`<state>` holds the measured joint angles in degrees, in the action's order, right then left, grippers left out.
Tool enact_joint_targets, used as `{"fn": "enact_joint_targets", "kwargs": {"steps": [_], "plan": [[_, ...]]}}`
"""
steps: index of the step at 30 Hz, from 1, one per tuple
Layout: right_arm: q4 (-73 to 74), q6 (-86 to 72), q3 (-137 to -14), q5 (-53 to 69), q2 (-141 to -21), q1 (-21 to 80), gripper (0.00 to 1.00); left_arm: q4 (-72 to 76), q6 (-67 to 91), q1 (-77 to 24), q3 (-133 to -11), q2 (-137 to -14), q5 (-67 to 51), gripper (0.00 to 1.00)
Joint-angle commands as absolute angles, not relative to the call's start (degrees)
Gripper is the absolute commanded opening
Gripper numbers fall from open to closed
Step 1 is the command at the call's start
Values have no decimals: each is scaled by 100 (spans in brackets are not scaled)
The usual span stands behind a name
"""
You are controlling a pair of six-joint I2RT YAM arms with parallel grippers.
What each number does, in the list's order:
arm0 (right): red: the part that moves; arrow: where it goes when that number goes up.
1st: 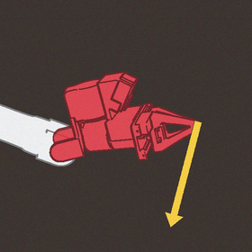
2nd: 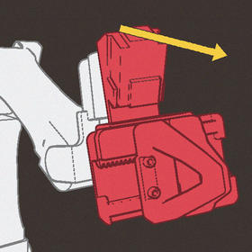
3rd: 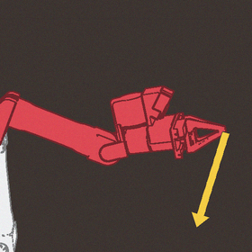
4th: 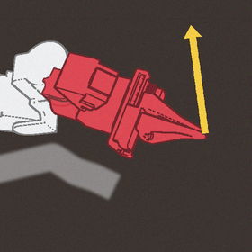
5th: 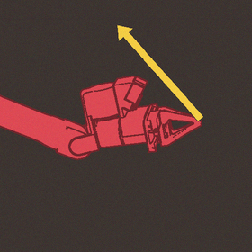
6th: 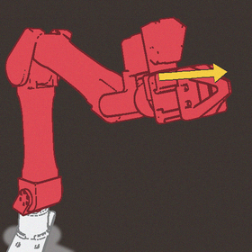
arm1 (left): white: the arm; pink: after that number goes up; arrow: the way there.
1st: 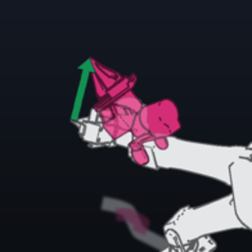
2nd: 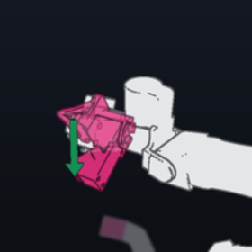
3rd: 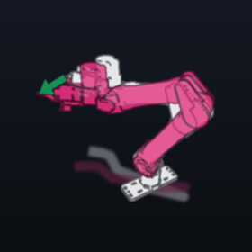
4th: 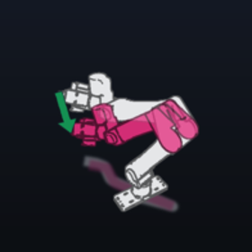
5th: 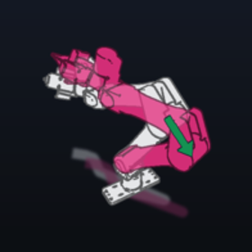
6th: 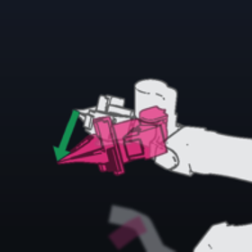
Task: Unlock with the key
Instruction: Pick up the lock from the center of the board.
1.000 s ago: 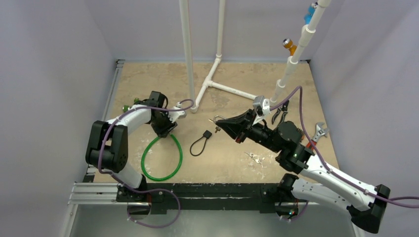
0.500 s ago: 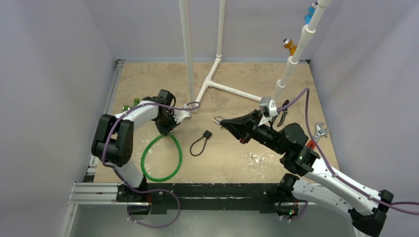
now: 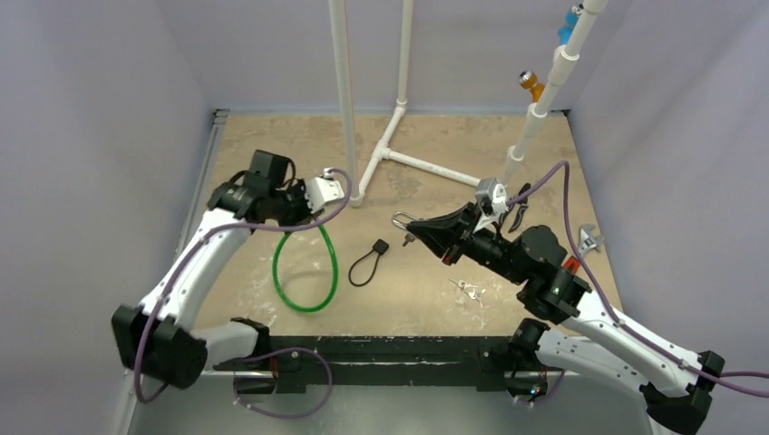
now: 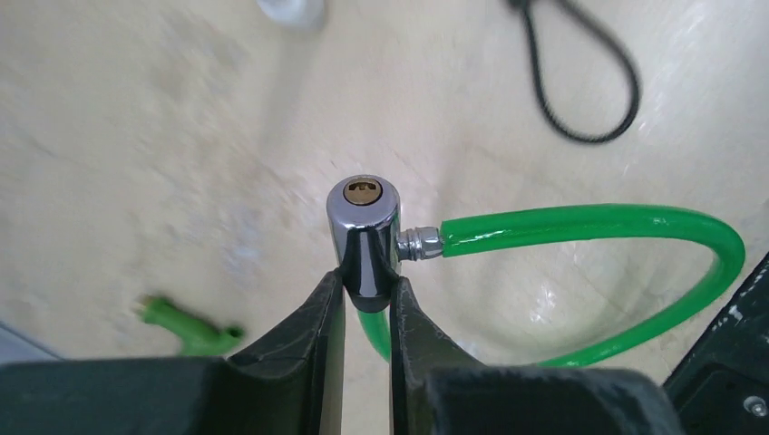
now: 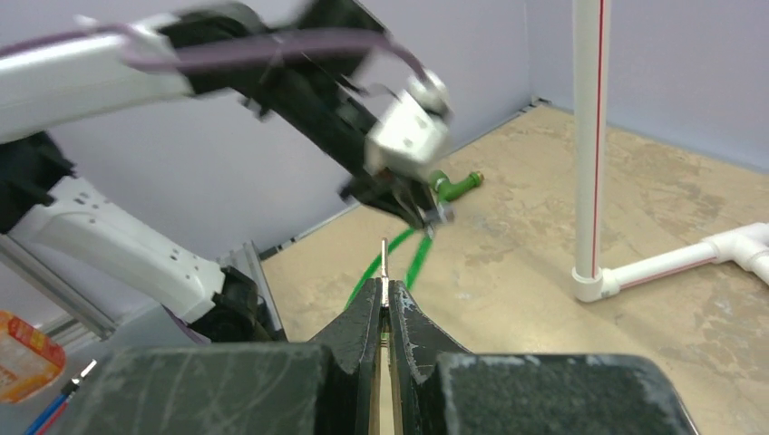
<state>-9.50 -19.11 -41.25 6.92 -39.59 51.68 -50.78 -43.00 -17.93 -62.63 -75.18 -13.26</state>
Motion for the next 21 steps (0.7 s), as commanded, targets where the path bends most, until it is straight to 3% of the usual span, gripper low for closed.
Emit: {"fn": "enact_joint_targets", "kwargs": {"steps": [1,7,13,21], "plan": [[-679,-1539,-4523,532,-3782,5142,0,-5546,-5075,-1810,-7051,-6037,-3350,0],[108,-762,-5275,775,-3903,5142,0,-5573,-5792,-1853,-7167,-4790,-4895,0],[651,-508,-5946,1251,-4214,5142,0,-5388,-5712,-1982,-7317,-4421,-4985,0],[764,-1116,-6332,1845,-4814,5142,0,-4724,-6071,-2102,-6628,-3799,-4575,0]]}}
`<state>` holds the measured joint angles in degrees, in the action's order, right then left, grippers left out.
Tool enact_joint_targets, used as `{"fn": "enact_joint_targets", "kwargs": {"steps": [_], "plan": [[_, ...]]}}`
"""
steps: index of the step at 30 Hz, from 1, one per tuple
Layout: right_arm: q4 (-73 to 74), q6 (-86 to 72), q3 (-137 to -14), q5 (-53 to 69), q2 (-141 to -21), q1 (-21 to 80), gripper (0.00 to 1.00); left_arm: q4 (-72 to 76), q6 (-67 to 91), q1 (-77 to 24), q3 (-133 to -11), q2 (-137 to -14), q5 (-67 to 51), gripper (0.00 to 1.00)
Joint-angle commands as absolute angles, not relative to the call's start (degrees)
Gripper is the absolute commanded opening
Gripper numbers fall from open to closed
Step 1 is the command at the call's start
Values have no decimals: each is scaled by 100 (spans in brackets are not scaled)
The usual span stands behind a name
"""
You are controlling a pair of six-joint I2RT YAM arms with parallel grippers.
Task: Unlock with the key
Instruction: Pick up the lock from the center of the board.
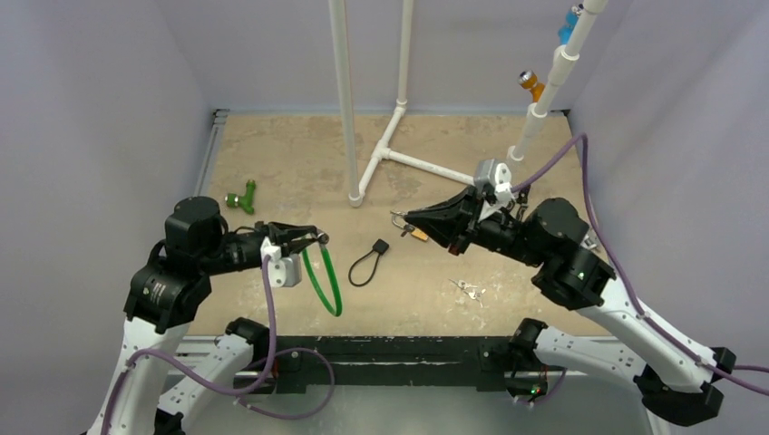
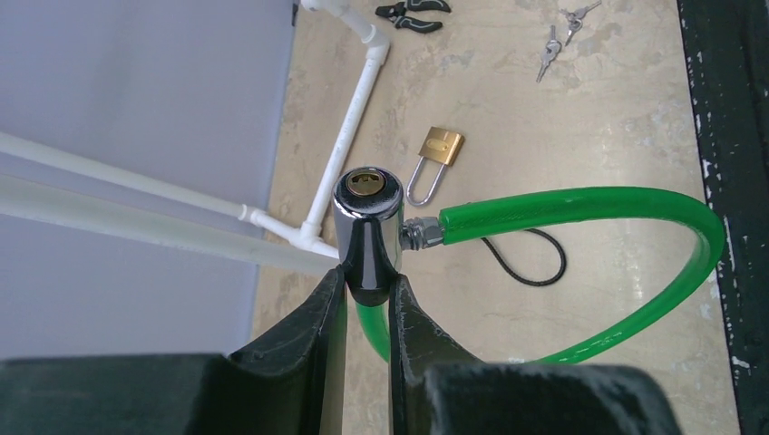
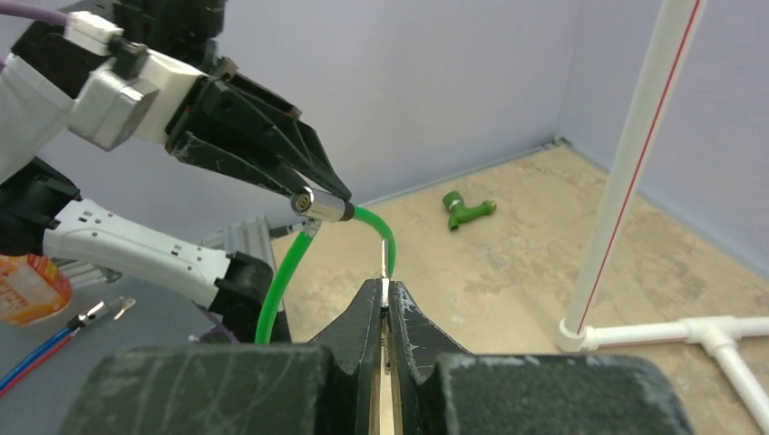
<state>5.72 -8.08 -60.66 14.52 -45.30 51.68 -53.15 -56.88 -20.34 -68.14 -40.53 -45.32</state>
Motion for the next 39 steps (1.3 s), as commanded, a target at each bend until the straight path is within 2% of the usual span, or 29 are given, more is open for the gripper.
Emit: {"fn": "enact_joint_targets", "kwargs": {"steps": [1,8,17,27,39], "plan": [[778,-1210,-6351,1883,-4895,5142,0,-4640,-6147,-2150,-6537,-3771,-4475,0],[1322,-1444,-6794,2056,-5696,5142,0,-4219,-6583,-2568,-6152,-4006,-3280,0],[863,-1586,-6325,1672,-5844,5142,0,-3811,-6609,-3017,-6079,-4599,-1914,0],[356,-2010,-6303,2085,-6332,5144,0,-3314,-6902,-3200,-5687,-4349,-1669,0],[35,-2179,-6290,1831,-6577,5143,0,-3246,-7044,-3267,-5505,-4192,-1876,0]]}}
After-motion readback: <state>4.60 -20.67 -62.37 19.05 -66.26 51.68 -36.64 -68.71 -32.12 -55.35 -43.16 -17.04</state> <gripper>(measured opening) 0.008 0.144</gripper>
